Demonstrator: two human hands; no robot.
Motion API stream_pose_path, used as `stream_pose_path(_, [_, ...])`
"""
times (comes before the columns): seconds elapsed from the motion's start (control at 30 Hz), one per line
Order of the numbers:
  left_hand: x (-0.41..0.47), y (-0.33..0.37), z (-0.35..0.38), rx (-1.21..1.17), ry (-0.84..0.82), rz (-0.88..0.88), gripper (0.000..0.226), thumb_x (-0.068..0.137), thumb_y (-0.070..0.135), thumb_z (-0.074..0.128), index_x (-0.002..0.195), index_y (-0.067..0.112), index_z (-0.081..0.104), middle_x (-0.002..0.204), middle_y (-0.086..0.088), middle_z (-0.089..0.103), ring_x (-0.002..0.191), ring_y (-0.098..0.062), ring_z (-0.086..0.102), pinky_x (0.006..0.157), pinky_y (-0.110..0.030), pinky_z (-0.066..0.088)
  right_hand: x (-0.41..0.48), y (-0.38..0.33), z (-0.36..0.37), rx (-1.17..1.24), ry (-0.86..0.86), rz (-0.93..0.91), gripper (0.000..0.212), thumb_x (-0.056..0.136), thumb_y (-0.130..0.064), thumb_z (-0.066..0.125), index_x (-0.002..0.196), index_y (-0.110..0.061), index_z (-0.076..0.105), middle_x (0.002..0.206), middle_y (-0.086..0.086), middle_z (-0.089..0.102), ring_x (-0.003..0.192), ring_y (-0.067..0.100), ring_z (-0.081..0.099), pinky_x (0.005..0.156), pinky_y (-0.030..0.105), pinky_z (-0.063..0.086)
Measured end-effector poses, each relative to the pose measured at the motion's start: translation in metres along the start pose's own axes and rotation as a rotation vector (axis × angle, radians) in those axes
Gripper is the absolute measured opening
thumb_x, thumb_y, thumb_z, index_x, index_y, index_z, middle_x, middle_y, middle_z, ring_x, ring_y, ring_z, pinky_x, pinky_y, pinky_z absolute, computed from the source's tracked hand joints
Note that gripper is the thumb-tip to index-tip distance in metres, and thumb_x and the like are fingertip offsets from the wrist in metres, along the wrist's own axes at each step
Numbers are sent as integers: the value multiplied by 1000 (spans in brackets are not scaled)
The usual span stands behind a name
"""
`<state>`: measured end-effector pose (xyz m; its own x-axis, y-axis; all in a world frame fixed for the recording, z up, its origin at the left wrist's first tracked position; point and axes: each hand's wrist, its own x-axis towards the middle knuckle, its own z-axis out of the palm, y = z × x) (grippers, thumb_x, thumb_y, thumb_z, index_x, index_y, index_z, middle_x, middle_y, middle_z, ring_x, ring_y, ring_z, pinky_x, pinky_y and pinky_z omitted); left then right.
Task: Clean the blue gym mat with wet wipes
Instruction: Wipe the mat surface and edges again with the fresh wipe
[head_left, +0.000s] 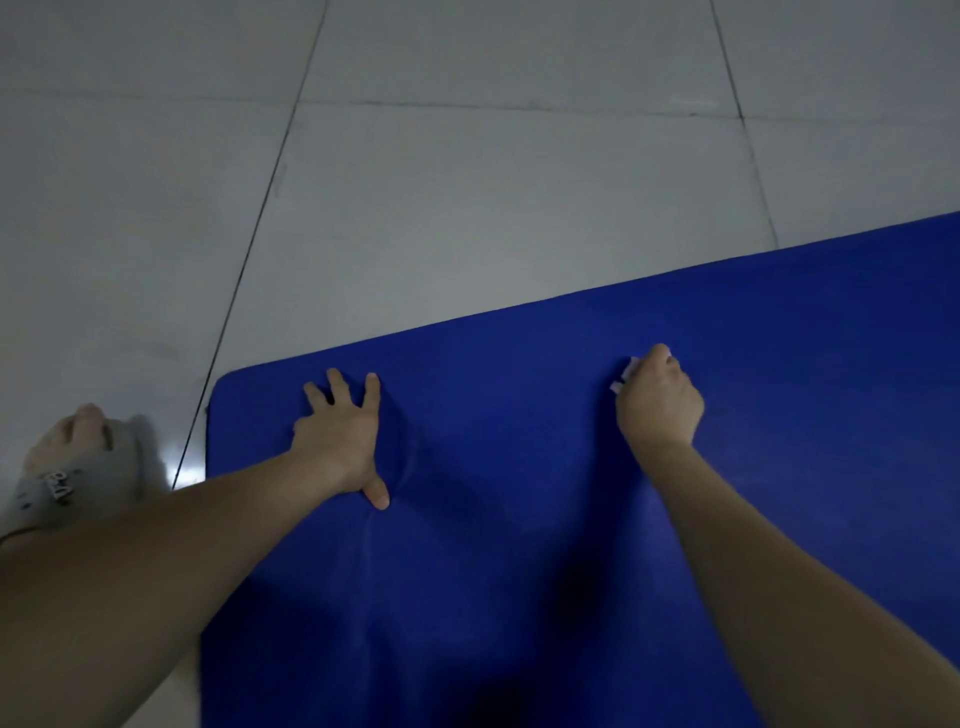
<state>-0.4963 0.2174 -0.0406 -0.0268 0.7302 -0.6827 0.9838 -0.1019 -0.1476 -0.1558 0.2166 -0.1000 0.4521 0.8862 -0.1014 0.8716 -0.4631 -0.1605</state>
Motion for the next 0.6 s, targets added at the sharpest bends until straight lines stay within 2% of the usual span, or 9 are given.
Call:
stream_pose_path(0.07, [0, 1, 0, -2, 0, -4, 171, 44, 59, 97, 156, 22, -28, 162, -22, -26, 151, -50, -10, 108, -59, 44, -14, -22, 9, -21, -42, -8, 39, 91, -32, 72, 106, -8, 45, 147, 31, 45, 75, 28, 67, 52, 28, 34])
stream_pose_path(0.13, [0, 1, 1, -9, 1, 2, 171, 44, 59, 97, 156, 22, -28, 162, -22, -27, 151, -50, -11, 108, -59, 44, -35, -51, 20, -52, -73, -83, 33, 93, -28, 67, 109, -10, 45, 152, 32, 37, 68, 22, 66, 45, 25, 29])
stream_pose_path(0.2, [1, 0, 2, -12, 0, 1, 171, 44, 59, 97, 155, 22, -28, 162, -22, -27, 151, -50, -12, 108, -58, 44, -56, -81, 27, -53, -81, -184, 16, 99, -21, 56, 109, -11, 48, 144, 29, 48, 80, 23, 71, 40, 23, 23])
stream_pose_path(0.27, [0, -1, 2, -11, 3, 1, 170, 46, 59, 96, 156, 22, -28, 162, -22, -27, 151, -49, -12, 108, -57, 44, -77, -108, 28, -30, -91, -315, 10, 99, -12, 52, 108, -9, 53, 123, 20, 61, 116, 32, 66, 42, 24, 33])
stream_pose_path(0.3, [0, -1, 2, -8, 7, 2, 169, 47, 59, 96, 156, 22, -28, 162, -22, -27, 151, -49, -12, 108, -57, 44, -87, -121, 28, -5, -106, -386, 10, 97, -9, 54, 107, -8, 55, 113, 18, 62, 123, 35, 61, 44, 26, 39])
stream_pose_path(0.37, [0, 0, 2, -2, 17, 2, 168, 48, 59, 95, 156, 22, -28, 162, -22, -27, 151, -50, -11, 108, -56, 45, -106, -142, 30, 34, -137, -535, 10, 93, -8, 59, 103, -7, 58, 101, 15, 62, 113, 37, 66, 45, 28, 46])
stream_pose_path(0.47, [0, 1, 1, 5, 8, -11, 167, 50, 58, 95, 155, 21, -28, 162, -23, -27, 151, -50, -11, 108, -57, 45, -115, -154, 33, 12, -151, -754, 11, 96, -22, 60, 99, -11, 57, 92, 9, 64, 86, 25, 69, 44, 27, 38])
stream_pose_path(0.53, [0, 1, 1, 11, 1, -14, 167, 51, 58, 95, 155, 21, -30, 161, -23, -28, 151, -51, -11, 108, -57, 44, -100, -147, 30, -50, -178, -815, 18, 93, -24, 65, 104, -12, 57, 101, 9, 62, 105, 27, 66, 49, 30, 43])
stream_pose_path(0.6, [1, 0, 2, 6, -7, -7, 168, 50, 59, 95, 155, 20, -30, 161, -24, -29, 150, -51, -12, 108, -58, 44, -73, -127, 22, -96, -171, -747, 27, 86, -22, 74, 107, -12, 59, 110, 10, 57, 120, 32, 58, 55, 33, 52])
